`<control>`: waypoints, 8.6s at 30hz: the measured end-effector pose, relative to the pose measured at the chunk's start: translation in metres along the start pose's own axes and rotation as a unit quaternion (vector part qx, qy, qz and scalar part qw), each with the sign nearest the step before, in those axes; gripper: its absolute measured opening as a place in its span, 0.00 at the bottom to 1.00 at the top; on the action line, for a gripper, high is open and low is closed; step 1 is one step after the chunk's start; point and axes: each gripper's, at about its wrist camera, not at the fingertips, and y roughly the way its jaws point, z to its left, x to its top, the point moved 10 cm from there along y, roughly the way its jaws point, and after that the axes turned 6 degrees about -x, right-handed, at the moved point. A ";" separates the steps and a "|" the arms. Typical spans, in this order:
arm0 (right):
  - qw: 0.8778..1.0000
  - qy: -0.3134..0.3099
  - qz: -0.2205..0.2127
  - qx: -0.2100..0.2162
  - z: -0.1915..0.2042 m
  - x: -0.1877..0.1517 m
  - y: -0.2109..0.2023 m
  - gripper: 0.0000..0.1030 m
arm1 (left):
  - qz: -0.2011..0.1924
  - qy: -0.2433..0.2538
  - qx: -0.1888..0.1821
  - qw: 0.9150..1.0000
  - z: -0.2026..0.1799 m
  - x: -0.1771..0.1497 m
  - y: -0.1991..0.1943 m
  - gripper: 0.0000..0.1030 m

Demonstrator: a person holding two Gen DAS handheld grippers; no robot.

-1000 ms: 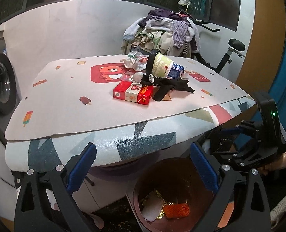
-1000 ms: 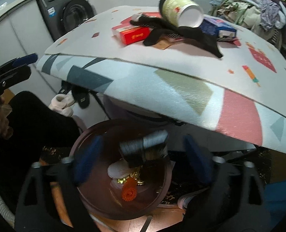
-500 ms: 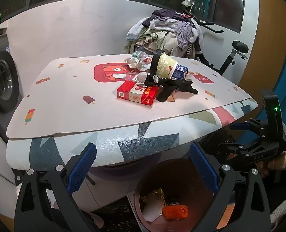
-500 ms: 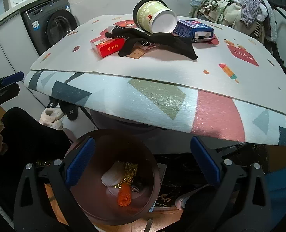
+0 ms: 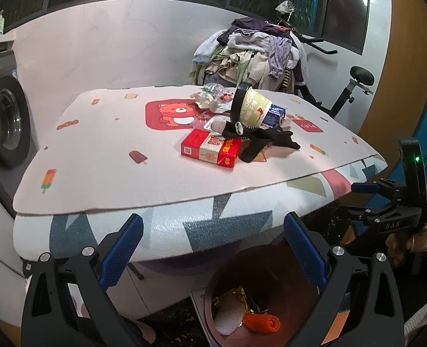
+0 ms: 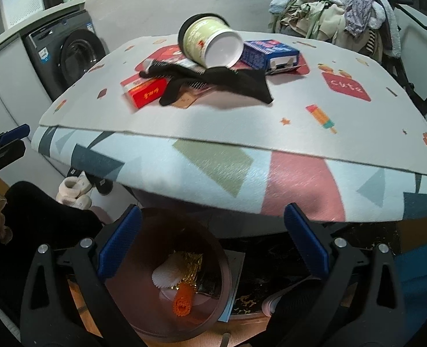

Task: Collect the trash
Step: 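Grasp the black glove on the table with the right gripper, then carry the glove toward the bin while the left gripper grasps the red box, then open the right gripper over the bin while the left gripper drops the red box in, then grasp the green yogurt cup with the right gripper while the left gripper grasps the black lid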

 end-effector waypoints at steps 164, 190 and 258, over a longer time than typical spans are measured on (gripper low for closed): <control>0.998 -0.006 -0.037 0.058 0.016 -0.005 -0.019 0.94 | 0.066 0.082 -0.111 0.988 -0.062 -0.019 0.021 0.86; 0.999 0.031 -0.022 0.036 0.003 -0.008 -0.002 0.94 | 0.118 0.110 -0.128 0.979 -0.085 -0.059 0.047 0.90; 0.997 -0.065 -0.024 0.037 -0.020 0.143 0.090 0.80 | 0.051 0.030 -0.087 0.994 -0.004 0.102 0.128 0.88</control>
